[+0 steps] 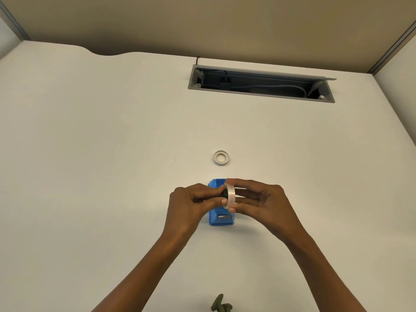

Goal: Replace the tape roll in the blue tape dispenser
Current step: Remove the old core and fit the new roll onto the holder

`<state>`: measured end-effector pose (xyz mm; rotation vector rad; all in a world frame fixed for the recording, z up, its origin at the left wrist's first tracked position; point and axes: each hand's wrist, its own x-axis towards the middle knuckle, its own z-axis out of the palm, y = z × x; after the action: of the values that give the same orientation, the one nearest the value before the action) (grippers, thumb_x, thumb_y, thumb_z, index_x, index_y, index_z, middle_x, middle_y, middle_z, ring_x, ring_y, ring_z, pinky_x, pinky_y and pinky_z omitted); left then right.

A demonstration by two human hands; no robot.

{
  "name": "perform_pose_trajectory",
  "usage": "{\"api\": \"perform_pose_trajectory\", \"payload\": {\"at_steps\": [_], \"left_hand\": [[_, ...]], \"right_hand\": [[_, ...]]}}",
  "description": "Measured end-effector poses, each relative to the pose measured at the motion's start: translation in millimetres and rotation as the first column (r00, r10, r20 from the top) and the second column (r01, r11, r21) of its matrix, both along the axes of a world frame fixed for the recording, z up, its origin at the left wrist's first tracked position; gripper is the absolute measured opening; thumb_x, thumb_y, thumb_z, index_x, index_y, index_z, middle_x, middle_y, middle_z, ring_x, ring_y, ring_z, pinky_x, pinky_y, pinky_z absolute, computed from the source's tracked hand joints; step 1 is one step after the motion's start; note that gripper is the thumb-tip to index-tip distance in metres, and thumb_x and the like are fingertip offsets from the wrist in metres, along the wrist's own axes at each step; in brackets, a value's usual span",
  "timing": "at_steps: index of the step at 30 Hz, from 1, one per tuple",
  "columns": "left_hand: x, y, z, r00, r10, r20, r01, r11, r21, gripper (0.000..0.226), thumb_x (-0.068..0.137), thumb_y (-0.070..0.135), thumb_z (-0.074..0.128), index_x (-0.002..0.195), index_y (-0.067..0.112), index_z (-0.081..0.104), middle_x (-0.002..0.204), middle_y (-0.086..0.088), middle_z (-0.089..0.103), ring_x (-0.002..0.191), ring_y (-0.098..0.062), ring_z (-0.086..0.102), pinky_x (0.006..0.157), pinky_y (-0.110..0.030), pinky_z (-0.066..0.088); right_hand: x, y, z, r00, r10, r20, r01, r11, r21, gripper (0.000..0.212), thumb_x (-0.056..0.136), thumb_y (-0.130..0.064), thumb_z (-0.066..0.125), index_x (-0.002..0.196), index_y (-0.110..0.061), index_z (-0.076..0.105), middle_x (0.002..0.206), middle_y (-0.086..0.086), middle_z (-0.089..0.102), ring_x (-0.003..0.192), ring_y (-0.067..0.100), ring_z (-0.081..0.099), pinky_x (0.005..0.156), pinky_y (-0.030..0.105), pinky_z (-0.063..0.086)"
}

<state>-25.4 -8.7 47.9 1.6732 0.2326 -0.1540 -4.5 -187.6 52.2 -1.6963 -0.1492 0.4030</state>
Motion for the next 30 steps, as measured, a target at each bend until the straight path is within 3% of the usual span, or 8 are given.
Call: {"api": "perform_pose_trajectory", "payload": {"at_steps": [3, 7, 11, 15, 18, 21, 25, 30], "left_hand": [[3, 1, -2, 1.0, -0.025, 0.008, 0.025, 0.999, 0.049, 0.021, 0.071, 0.012, 0.076, 0.089, 0.024, 0.075, 0.075, 0.016, 0.074, 0.077, -0.004, 0.068, 0.067, -0.008, 0.049], [5, 3, -6, 0.996, -0.081, 0.045, 0.073, 0.984, 0.162, 0.02, 0.076, 0.009, 0.073, 0.094, 0.019, 0.075, 0.091, 0.004, 0.075, 0.085, -0.006, 0.068, 0.073, -0.009, 0.051], [6, 4, -11, 0.999, -0.002, 0.053, -0.008, 0.983, 0.182, 0.026, 0.077, 0.01, 0.072, 0.101, 0.02, 0.072, 0.096, 0.005, 0.073, 0.087, -0.004, 0.069, 0.071, -0.004, 0.048], [5, 4, -16, 0.998, 0.061, 0.008, -0.061, 0.994, 0.088, 0.025, 0.078, 0.016, 0.072, 0.1, 0.029, 0.069, 0.096, 0.011, 0.071, 0.088, 0.002, 0.067, 0.066, -0.001, 0.045], [5, 4, -16, 0.999, 0.045, 0.029, -0.048, 0.993, 0.11, 0.024, 0.08, 0.017, 0.07, 0.099, 0.031, 0.068, 0.099, 0.011, 0.071, 0.088, -0.001, 0.067, 0.067, -0.001, 0.046], [2, 1, -12, 0.988, 0.015, 0.153, -0.04, 0.985, 0.165, 0.019, 0.08, 0.011, 0.07, 0.094, 0.025, 0.071, 0.095, 0.006, 0.071, 0.083, -0.003, 0.066, 0.07, -0.01, 0.05], [-11, -19, -7, 0.93, -0.243, 0.276, 0.133, 0.921, 0.365, 0.012, 0.082, 0.016, 0.068, 0.091, 0.02, 0.072, 0.09, 0.004, 0.066, 0.076, -0.007, 0.062, 0.072, -0.02, 0.05], [-13, -61, -19, 0.717, -0.635, 0.289, 0.275, 0.638, 0.719, 0.021, 0.089, 0.019, 0.058, 0.107, 0.01, 0.065, 0.103, -0.009, 0.061, 0.093, -0.024, 0.055, 0.071, -0.039, 0.053]], "right_hand": [[3, 2, -5, 0.997, -0.01, 0.083, 0.017, 0.996, -0.088, 0.049, 0.065, -0.007, 0.082, 0.11, -0.018, 0.069, 0.109, 0.0, 0.073, 0.099, 0.01, 0.069, 0.091, 0.03, 0.055], [8, 4, -14, 0.982, -0.014, 0.19, 0.06, 0.969, -0.24, 0.048, 0.064, -0.02, 0.085, 0.109, -0.027, 0.069, 0.11, -0.009, 0.07, 0.102, 0.004, 0.06, 0.086, 0.018, 0.048], [12, 9, -21, 0.974, 0.004, 0.227, 0.058, 0.963, -0.264, 0.05, 0.069, -0.019, 0.081, 0.116, -0.027, 0.065, 0.11, -0.008, 0.069, 0.099, 0.004, 0.06, 0.079, 0.01, 0.046], [14, 11, -26, 0.982, 0.001, 0.19, 0.042, 0.974, -0.225, 0.051, 0.071, -0.011, 0.079, 0.118, -0.02, 0.062, 0.111, -0.006, 0.068, 0.087, 0.004, 0.063, 0.077, 0.018, 0.053], [17, 10, -27, 0.981, -0.016, 0.193, 0.053, 0.981, -0.188, 0.048, 0.071, -0.012, 0.08, 0.115, -0.021, 0.064, 0.112, -0.004, 0.069, 0.089, 0.007, 0.064, 0.077, 0.022, 0.054], [21, -4, -28, 0.978, -0.169, 0.12, 0.167, 0.986, 0.03, 0.043, 0.068, -0.02, 0.081, 0.108, -0.027, 0.067, 0.105, -0.009, 0.072, 0.091, 0.01, 0.066, 0.075, 0.02, 0.054], [18, -34, -39, 0.894, -0.445, -0.046, 0.437, 0.847, 0.301, 0.043, 0.067, -0.026, 0.074, 0.109, -0.019, 0.067, 0.104, -0.008, 0.074, 0.097, 0.012, 0.066, 0.071, 0.019, 0.053], [3, -50, -55, 0.862, -0.494, -0.114, 0.505, 0.822, 0.264, 0.048, 0.072, -0.024, 0.069, 0.117, -0.01, 0.062, 0.103, -0.008, 0.074, 0.096, 0.012, 0.066, 0.079, 0.028, 0.051]]}}
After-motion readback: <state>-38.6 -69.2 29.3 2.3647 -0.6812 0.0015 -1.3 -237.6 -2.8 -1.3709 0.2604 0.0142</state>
